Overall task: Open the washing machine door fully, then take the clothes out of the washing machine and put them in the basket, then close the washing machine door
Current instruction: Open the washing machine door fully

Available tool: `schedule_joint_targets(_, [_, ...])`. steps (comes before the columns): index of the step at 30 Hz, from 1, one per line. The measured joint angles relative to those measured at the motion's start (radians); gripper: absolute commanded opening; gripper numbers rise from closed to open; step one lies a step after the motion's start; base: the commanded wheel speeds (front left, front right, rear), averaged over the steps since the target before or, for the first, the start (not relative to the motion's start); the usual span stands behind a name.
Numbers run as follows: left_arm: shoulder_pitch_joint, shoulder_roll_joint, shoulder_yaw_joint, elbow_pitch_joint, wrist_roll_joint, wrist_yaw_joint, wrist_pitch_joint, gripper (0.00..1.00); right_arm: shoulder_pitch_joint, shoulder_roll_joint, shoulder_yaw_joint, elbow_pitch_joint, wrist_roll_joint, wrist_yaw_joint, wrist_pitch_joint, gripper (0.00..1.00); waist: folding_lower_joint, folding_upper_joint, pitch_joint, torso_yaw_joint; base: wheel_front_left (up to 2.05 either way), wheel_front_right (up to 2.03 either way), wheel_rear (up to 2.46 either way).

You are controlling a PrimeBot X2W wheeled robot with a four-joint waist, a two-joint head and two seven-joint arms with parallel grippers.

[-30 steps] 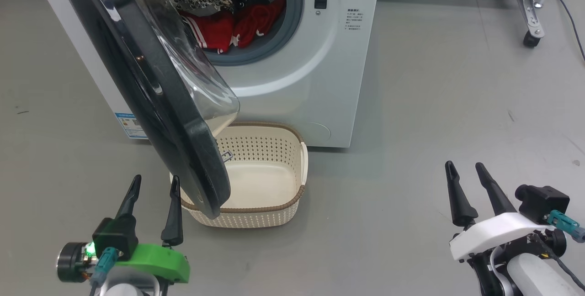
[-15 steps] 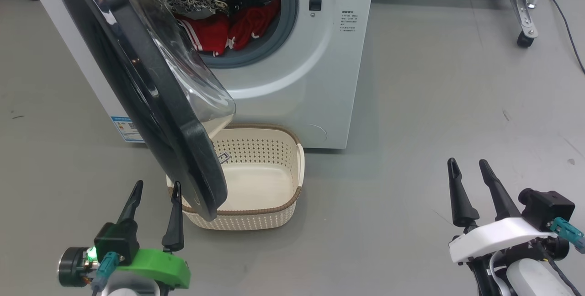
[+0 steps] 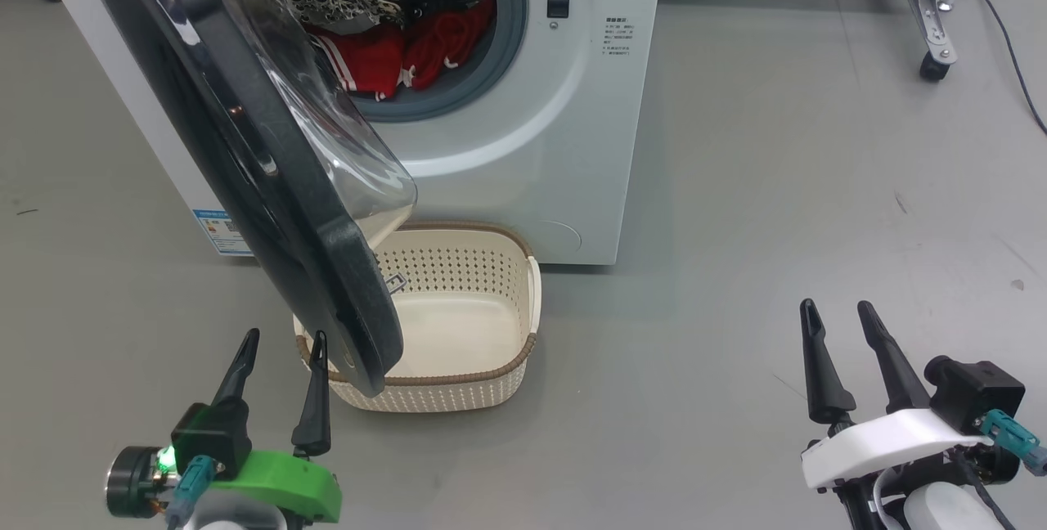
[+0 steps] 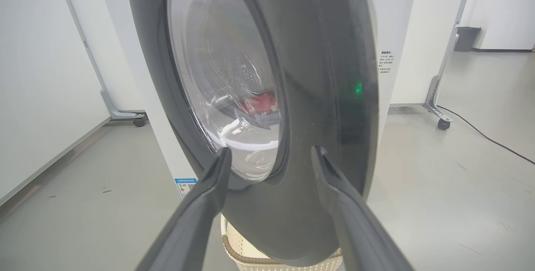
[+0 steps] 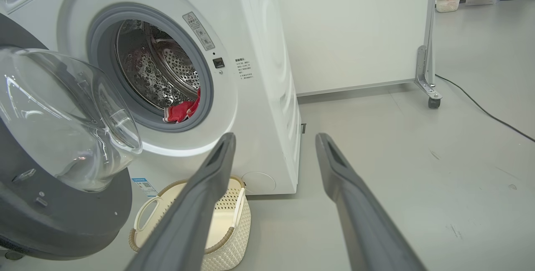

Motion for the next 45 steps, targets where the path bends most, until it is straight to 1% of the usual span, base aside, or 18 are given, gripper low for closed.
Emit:
schedule_joint_targets(9, [0.000,-0.001,0.004,0.003,0.000,-0.002,0.000,1.00,0.016,0.023,-0.014,-0.005,-0.022,0.009,0.000,1.00,0.0000,0.0000,0.003,0.001,0.00,0.00,0.00])
schedule_joint_targets(23, [0.000,-0.002,0.008,0.001,0.002,-0.009,0.000,1.00,0.034,0.040,-0.037,-0.005,-0.053,0.026,0.000,1.00,0.0000,0.0000,0.009,0.003,0.00,0.00,0.00])
schedule_joint_targets(24, [0.000,-0.002,0.008,0.001,0.002,-0.011,0.000,0.89,0.034,0.041,-0.038,-0.005,-0.056,0.026,0.000,1.00,0.0000,0.0000,0.009,0.003,0.00,0.00,0.00])
schedule_joint_targets(25, [0.000,-0.003,0.008,0.001,0.002,-0.011,0.000,0.47,0.035,0.042,-0.040,-0.005,-0.057,0.027,0.000,1.00,0.0000,0.0000,0.009,0.003,0.00,0.00,0.00])
schedule_joint_targets(27, [0.000,-0.003,0.009,0.001,0.002,-0.016,0.000,0.00,0.035,0.044,-0.043,-0.004,-0.058,0.028,0.000,1.00,0.0000,0.0000,0.009,0.004,0.00,0.00,0.00])
schedule_joint_targets(28, [0.000,-0.003,0.009,0.001,0.002,-0.018,0.000,0.00,0.035,0.046,-0.045,-0.004,-0.059,0.034,0.000,1.00,0.0000,0.0000,0.009,0.005,0.00,0.00,0.00])
schedule_joint_targets(34, [0.000,-0.004,0.014,0.000,-0.002,-0.027,0.000,0.00,0.036,0.053,-0.052,-0.003,-0.067,0.036,0.000,1.00,0.0000,0.0000,0.010,0.006,0.00,0.00,0.00])
schedule_joint_targets(37, [0.000,-0.004,0.016,-0.003,-0.007,-0.028,0.000,0.00,0.037,0.053,-0.056,-0.002,-0.071,0.043,0.000,1.00,0.0000,0.0000,0.011,0.007,0.00,0.00,0.00])
schedule_joint_targets(42, [0.000,-0.004,0.027,-0.010,-0.010,-0.029,0.000,0.00,0.039,0.058,-0.063,-0.001,-0.076,0.044,0.000,1.00,0.0000,0.0000,0.014,0.009,0.00,0.00,0.00])
schedule_joint_targets(45, [0.000,-0.005,0.039,-0.019,-0.010,-0.032,0.000,0.00,0.039,0.064,-0.065,0.000,-0.083,0.053,0.000,1.00,0.0000,0.0000,0.015,0.009,0.00,0.00,0.00])
